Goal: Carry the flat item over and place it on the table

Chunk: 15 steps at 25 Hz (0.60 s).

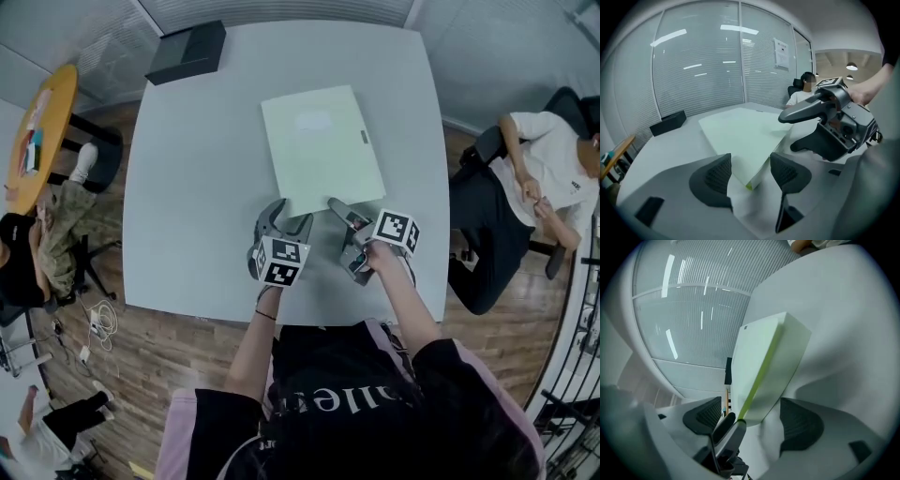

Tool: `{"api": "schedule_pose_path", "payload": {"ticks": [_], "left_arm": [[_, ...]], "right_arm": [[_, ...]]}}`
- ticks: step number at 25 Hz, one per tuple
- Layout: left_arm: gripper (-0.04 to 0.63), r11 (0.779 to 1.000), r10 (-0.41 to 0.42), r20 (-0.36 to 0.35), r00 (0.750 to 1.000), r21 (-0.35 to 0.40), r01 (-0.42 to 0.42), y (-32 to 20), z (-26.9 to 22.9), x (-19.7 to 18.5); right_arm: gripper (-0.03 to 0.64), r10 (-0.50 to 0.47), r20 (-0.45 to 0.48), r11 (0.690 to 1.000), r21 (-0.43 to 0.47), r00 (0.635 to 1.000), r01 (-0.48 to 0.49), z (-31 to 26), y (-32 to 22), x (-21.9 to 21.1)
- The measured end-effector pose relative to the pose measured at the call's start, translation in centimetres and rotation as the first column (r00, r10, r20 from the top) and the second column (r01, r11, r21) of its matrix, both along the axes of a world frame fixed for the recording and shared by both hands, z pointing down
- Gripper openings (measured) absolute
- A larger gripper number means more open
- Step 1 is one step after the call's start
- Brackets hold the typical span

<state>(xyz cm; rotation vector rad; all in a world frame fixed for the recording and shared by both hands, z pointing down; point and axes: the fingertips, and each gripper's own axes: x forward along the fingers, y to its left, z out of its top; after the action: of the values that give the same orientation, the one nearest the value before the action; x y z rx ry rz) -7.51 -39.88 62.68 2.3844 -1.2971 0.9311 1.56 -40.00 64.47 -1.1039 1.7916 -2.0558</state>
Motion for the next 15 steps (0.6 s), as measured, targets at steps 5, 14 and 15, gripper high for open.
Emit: {"api": "schedule_pose_path", "payload": {"ticks": [5, 14, 15], "left_arm": [[0.267, 1.000, -0.020, -0.072, 0.997, -0.013, 0.019, 0.2, -0.3, 0.0], [0.236, 0.998, -0.035, -0.352, 0.935, 0.028, 0.048, 3.6, -6.6, -0.2], [0.213, 0.999, -0.028, -0.360, 0.933, 0.034, 0.043, 4.3, -7.2, -0.5]], "right_arm": [[0.371, 0.003, 0.020, 0.995, 0.095, 1.000, -0.005, -2.0, 0.9, 0.5], [0.193, -0.075, -0.043, 0.944, 0.318, 0.996, 0.085, -7.0, 1.8, -0.1], [0.189, -0.091, -0.056, 0.934, 0.342, 0.994, 0.105, -7.6, 2.2, -0.5]]}}
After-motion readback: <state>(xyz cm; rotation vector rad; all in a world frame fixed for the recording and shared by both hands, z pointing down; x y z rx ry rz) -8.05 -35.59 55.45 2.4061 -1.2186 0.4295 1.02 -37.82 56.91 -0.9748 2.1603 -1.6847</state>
